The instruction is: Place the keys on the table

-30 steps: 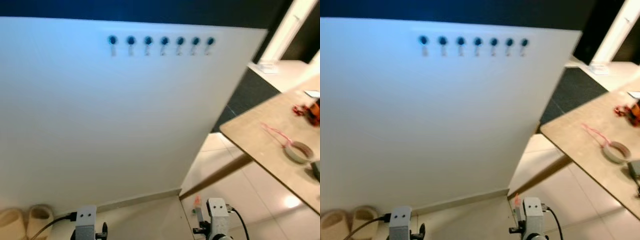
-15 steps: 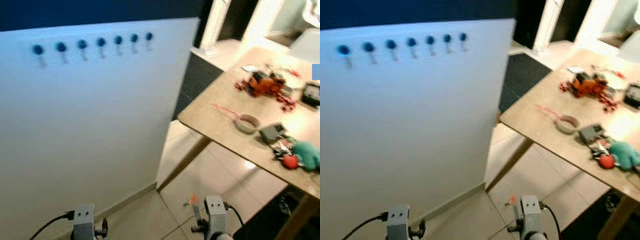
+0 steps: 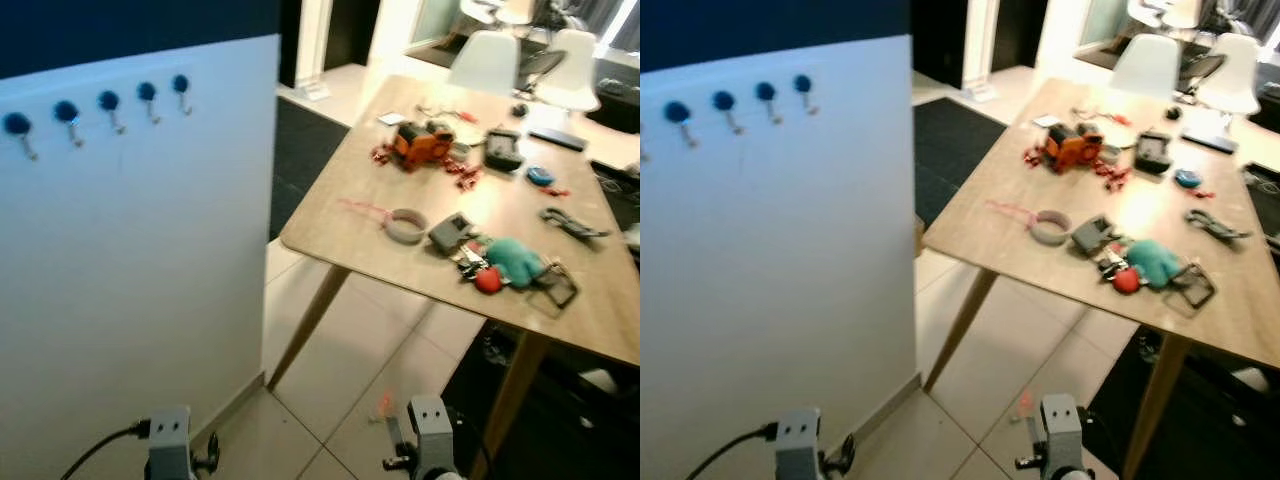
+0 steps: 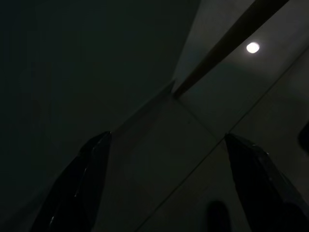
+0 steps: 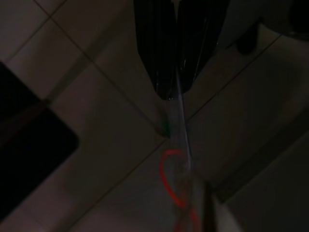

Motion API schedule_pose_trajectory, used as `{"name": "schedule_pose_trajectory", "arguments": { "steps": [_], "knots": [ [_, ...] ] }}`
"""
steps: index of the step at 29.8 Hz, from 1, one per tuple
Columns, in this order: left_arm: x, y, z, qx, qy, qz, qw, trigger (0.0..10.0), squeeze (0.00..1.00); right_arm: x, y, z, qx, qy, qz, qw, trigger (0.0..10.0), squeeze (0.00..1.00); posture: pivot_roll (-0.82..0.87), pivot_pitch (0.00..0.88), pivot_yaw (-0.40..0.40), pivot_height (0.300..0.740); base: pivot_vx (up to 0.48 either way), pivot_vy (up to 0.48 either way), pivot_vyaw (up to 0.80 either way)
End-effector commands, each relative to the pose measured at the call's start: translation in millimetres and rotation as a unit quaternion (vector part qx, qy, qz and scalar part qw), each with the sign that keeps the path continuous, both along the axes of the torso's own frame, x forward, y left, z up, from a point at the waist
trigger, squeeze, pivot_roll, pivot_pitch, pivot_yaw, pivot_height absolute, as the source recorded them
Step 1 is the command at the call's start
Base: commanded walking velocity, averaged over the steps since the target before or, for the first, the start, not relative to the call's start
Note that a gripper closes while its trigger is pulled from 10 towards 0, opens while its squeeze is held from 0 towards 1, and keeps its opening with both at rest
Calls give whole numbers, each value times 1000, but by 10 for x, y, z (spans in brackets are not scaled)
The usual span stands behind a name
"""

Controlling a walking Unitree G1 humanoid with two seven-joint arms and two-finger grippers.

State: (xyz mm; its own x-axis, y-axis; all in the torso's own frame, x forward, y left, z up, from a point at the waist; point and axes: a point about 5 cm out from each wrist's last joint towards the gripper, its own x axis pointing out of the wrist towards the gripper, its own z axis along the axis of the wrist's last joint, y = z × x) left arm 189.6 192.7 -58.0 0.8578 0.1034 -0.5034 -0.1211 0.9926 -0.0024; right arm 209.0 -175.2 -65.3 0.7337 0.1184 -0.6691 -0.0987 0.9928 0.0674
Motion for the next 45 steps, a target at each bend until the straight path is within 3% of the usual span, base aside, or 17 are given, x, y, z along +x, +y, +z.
{"name": "schedule_pose_trajectory", "arguments": {
  "steps": [1, 27, 37, 45],
  "knots": [
    [-104, -11, -65, -6, 18, 5, 1000, 10000, 0, -72, 31, -46, 1, 13, 3, 1000, 10000, 0, 57, 75, -65, 740, 0, 0, -800],
    [-95, 18, -35, -3, 0, 16, 1000, 10000, 0, -54, 85, -40, -1, 12, 28, 1000, 10000, 0, 57, 81, -65, 740, 0, 0, -784],
    [-104, 73, -55, 24, 20, 24, 999, 10000, 0, -101, 128, -70, 0, 21, 41, 999, 10000, 0, 62, 82, -62, 740, 0, 0, 0],
    [-98, 45, -58, 24, 21, 22, 999, 10000, 0, -95, 136, -67, -1, 21, 46, 999, 10000, 0, 61, 82, -63, 740, 0, 0, 0]
  ]
}}
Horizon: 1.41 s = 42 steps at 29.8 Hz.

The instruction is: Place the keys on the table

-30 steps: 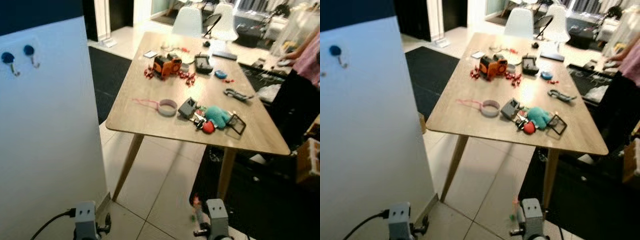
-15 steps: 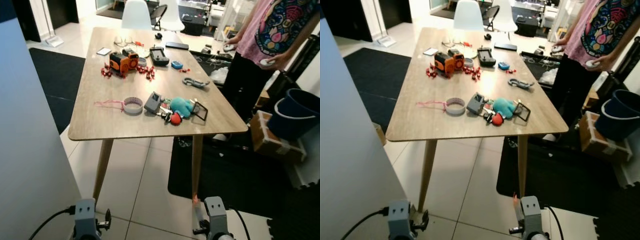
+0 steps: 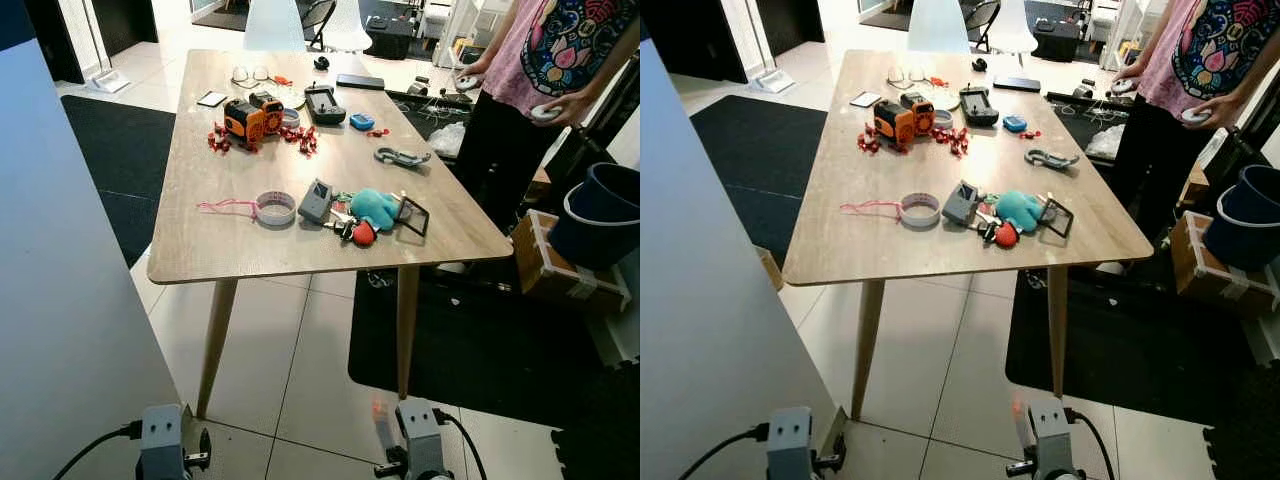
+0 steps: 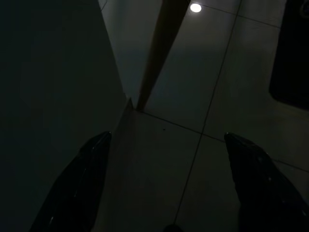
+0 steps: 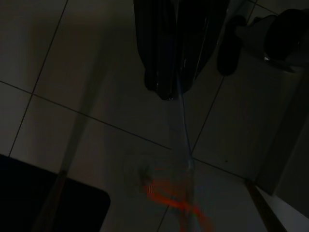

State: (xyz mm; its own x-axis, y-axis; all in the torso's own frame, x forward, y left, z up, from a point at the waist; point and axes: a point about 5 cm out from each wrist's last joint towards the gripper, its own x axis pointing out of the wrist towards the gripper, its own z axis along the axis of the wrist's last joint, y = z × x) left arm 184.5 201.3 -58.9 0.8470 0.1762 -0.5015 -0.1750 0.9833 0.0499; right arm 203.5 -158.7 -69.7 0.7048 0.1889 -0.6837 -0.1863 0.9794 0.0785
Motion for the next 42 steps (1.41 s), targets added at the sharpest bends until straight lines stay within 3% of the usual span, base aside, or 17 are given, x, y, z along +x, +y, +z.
{"name": "schedule_pose_trajectory", "arguments": {
  "steps": [1, 10, 33, 42],
  "knots": [
    [-44, -43, -48, -3, 18, -5, 1000, 10000, 0, -39, -30, -23, -6, 10, 2, 1000, 10000, 0, 61, 82, -64, 740, 0, 0, 0],
    [-13, -71, -39, -15, 15, -4, 1000, 10000, 0, -33, -42, -19, -8, 8, 4, 1000, 10000, 0, 56, 83, -64, 740, 0, 0, 0],
    [-30, -62, -46, -29, 13, 4, 999, 10000, 0, -25, -48, -12, -12, 6, 11, 1000, 10000, 0, 55, 73, -72, 740, 292, 0, 0],
    [-40, -47, -30, -27, 0, 0, 1000, 10000, 0, -21, -42, -12, -12, 7, 13, 1000, 10000, 0, 56, 77, -71, 740, 0, 0, 0]
  ]
}}
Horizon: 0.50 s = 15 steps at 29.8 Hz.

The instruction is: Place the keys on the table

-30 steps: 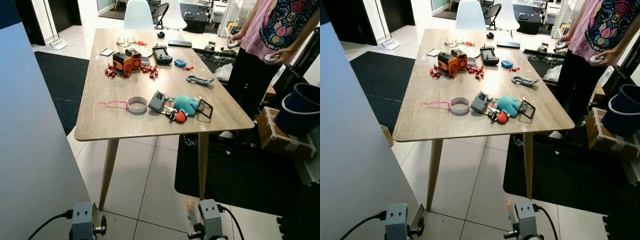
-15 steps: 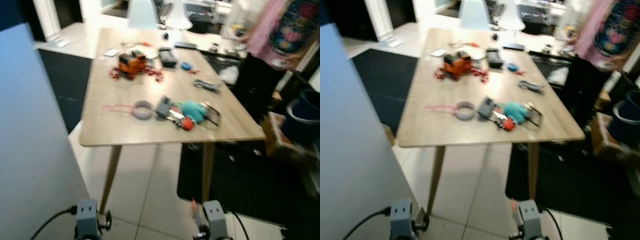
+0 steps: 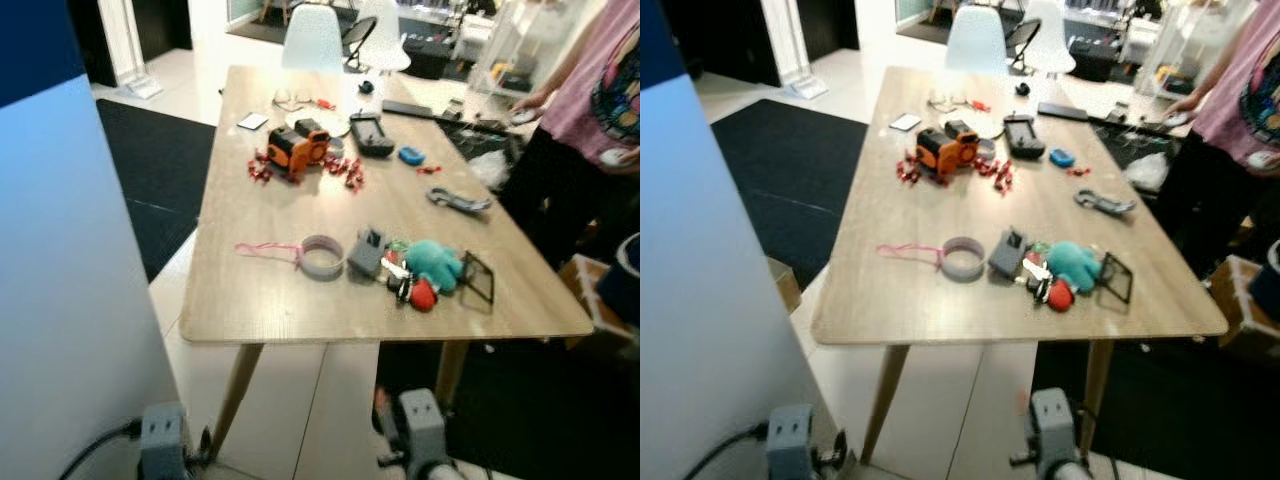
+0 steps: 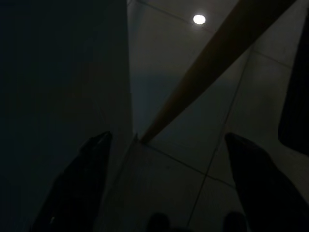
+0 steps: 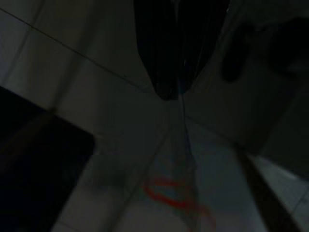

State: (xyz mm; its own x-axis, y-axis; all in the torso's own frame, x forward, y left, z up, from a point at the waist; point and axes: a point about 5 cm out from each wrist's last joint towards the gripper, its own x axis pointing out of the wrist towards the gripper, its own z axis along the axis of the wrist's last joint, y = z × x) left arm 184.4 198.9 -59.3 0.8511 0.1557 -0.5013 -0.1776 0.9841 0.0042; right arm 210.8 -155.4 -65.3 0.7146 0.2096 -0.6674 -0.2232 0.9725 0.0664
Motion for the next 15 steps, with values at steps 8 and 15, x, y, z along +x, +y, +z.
{"name": "schedule_pose_trajectory", "arguments": {
  "steps": [8, 15],
  "knots": [
    [-43, -36, -16, -6, -2, -9, 1000, 10000, 0, -98, -61, -58, -8, 19, -5, 1000, 10000, 0, 59, 80, -68, 740, 0, -129, 0],
    [-35, -38, -12, -8, -3, -10, 1000, 10000, 0, -102, -54, -61, -7, 20, -6, 1000, 10000, 0, 58, 80, -66, 740, 0, -419, 0]
  ]
}}
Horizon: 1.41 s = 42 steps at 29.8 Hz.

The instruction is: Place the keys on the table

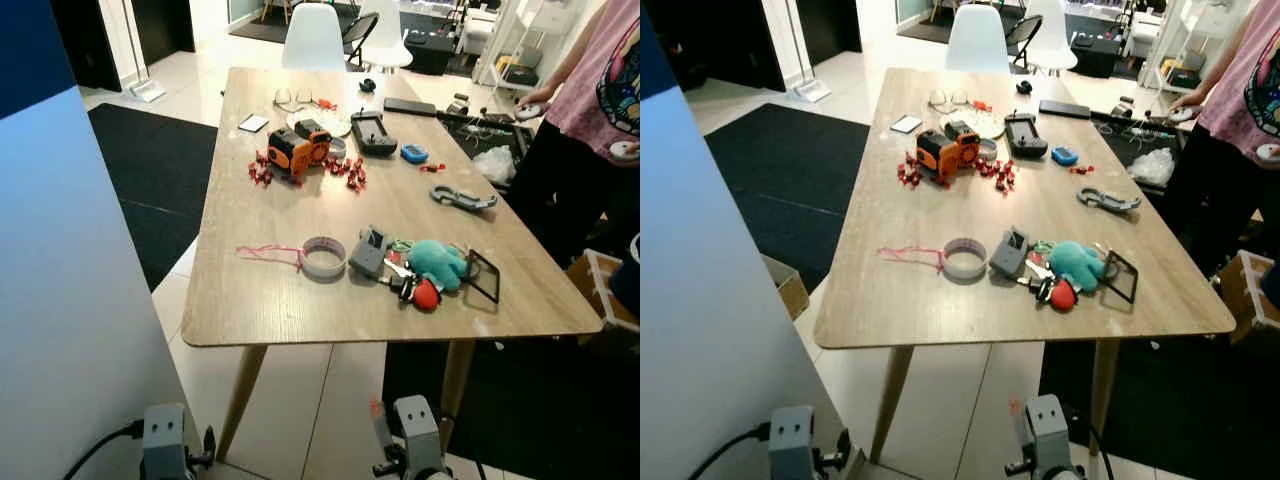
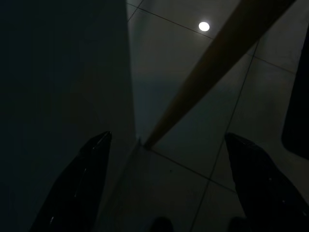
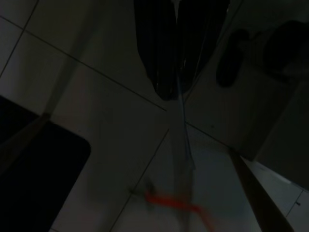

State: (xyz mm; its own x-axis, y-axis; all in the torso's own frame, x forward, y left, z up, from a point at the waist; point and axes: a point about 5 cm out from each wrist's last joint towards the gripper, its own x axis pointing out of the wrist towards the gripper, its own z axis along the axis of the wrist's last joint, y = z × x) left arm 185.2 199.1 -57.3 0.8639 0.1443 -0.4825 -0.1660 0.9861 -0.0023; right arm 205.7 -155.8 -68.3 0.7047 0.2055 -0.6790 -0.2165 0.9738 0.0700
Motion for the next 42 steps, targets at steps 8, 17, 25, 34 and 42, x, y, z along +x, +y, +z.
{"name": "schedule_pose_trajectory", "arguments": {
  "steps": [8, 17, 25, 34, 42],
  "knots": [
    [-32, -45, -25, -8, 5, -5, 1000, 10000, 0, -56, -59, -32, -8, 11, -5, 1000, 10000, 0, 58, 81, -66, 740, 0, -425, 0],
    [-21, -55, -26, -9, 7, -7, 1000, 10000, 0, -57, -69, -33, -10, 12, -6, 1000, 10000, 0, 56, 77, -65, 740, 0, -425, 0],
    [-12, -50, -19, -4, 4, -6, 1000, 10000, 0, -48, -66, -29, -10, 11, -5, 1000, 10000, 0, 56, 77, -65, 740, 0, -301, 0],
    [-2, -56, -12, -2, 1, -11, 1000, 10000, 0, -53, -69, -32, -12, 12, -6, 1000, 10000, 0, 55, 75, -62, 740, 0, 0, 0],
    [4, -74, -13, -1, 2, -15, 1000, 10000, 0, -69, -102, -38, -18, 13, -10, 1000, 10000, 0, 56, 78, -62, 740, 0, 0, 0]
  ]
}}
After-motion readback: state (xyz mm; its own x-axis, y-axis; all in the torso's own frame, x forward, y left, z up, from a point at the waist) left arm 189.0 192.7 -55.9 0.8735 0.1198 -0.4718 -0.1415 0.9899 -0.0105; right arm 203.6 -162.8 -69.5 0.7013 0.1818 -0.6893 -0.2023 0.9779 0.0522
